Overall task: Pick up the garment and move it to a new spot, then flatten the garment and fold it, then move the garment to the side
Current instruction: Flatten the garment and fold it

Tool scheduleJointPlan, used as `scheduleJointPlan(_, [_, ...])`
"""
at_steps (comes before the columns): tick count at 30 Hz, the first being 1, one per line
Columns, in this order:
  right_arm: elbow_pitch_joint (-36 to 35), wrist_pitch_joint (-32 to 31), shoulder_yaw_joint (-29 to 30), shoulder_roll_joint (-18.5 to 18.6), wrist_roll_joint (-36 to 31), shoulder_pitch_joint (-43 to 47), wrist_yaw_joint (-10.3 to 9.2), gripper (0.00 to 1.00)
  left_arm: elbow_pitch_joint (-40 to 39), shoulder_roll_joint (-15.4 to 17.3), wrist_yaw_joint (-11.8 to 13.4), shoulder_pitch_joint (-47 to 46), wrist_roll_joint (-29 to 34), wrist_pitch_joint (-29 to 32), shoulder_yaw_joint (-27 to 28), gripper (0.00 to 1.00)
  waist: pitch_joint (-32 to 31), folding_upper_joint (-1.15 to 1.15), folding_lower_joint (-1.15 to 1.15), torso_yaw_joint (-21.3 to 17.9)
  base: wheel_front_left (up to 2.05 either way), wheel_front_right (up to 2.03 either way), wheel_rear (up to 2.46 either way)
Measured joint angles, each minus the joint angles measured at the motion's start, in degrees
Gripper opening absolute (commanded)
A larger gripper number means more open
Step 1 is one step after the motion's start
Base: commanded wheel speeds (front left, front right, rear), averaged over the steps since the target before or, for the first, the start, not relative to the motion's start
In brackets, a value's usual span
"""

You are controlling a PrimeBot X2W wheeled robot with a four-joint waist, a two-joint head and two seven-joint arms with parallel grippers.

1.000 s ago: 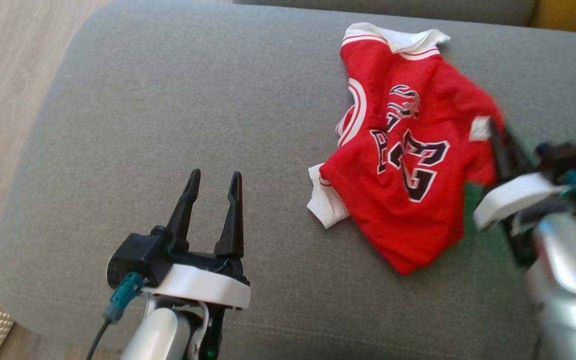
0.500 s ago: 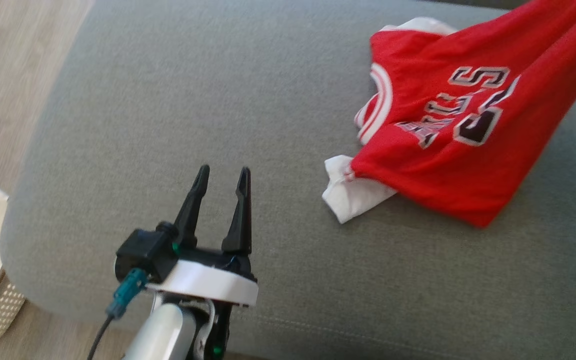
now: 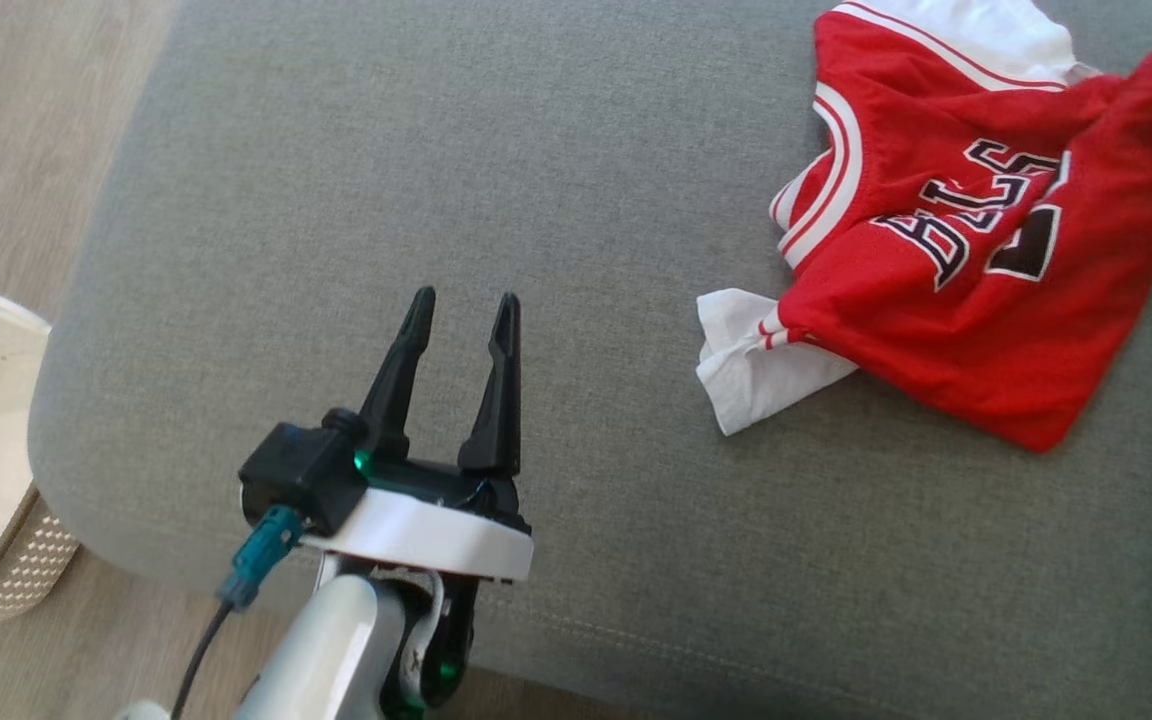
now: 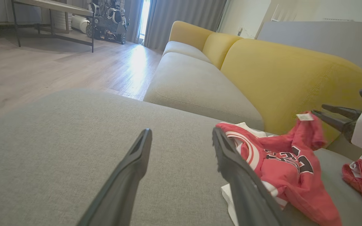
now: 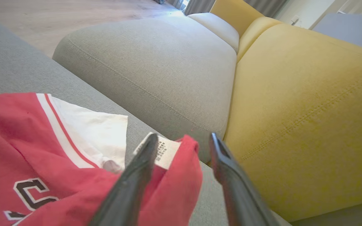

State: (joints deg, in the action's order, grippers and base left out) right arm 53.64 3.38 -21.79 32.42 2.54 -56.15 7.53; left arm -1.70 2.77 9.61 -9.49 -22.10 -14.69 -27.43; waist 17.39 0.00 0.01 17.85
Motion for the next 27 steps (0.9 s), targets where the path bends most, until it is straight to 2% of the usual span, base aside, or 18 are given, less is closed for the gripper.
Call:
scheduleJointPlan(4, [2.55,2.99,-0.27,-1.65,0.54,-0.91,0.0,1.0,0.15,0.0,0.03,-0.33,0.43,0.0,0.35,1.0,-0.53,0.0,0.0,-1.02,0.0,0.0,0.0])
scheduleJointPlan(13, [2.97,8.76,0.82,-6.31,3.23,-0.46,0.0,1.0,0.52,-0.01,-0.05,-0.06,1.35,0.0,1.83,1.0,-3.46,0.0,-0.01,-4.63,0.0,0.0,0.0])
scheduleJointPlan(17, [-1.01,10.21,2.32,-8.45,5.05,3.08,0.0,1.0,0.78,-0.01,-0.12,0.23,1.45,0.0,2.53,1.0,-5.55,0.0,-0.01,-6.77,0.0,0.0,0.0])
scheduleJointPlan(21, [-7.11,10.78,4.41,-10.54,7.27,10.39,0.0,1.0,1.08,-0.01,-0.56,1.84,1.85,0.0,3.42,1.0,-7.78,0.0,-0.01,-8.96,0.0,0.0,0.0])
scheduleJointPlan(27, [-18.15,10.85,11.29,-13.74,9.23,23.09,0.0,1.0,1.26,0.02,-0.62,3.72,1.87,0.0,4.27,1.0,-10.66,0.0,-0.01,-12.27,0.0,0.0,0.0])
